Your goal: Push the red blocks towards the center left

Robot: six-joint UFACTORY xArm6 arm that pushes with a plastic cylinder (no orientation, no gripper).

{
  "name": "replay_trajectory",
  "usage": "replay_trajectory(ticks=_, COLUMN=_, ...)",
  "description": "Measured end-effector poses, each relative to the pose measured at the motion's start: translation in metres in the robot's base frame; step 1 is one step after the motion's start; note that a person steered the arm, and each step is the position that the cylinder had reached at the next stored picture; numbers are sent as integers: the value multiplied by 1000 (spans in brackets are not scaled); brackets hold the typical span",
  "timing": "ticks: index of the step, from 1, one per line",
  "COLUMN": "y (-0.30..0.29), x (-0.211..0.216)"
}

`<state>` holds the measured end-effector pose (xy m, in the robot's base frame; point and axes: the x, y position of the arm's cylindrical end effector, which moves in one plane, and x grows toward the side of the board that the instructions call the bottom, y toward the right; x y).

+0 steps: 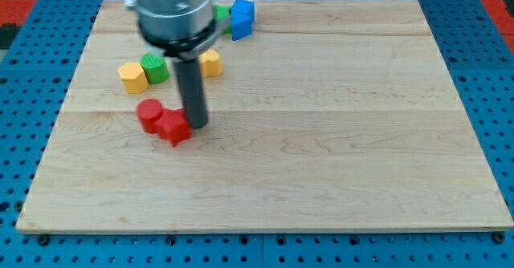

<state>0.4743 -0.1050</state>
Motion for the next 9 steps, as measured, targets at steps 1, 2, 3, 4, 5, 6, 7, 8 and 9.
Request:
replay_trajectory(ticks=1, y=-35, x=1)
replay_trajectory(ticks=2, y=-21, x=30)
replay_trajectory(ticks=3, y=-56, x=42)
replay_trajectory(ticks=4, y=-91, x=31)
replay_trajectory(ticks=5, y=-91, x=21)
replay_trajectory(ticks=6, y=-74, x=20)
replay_trajectory(ticks=7, y=-58, x=15)
replay_trajectory(ticks=8, y=-49, x=51)
replay_trajectory(ticks=9, y=-119, x=58)
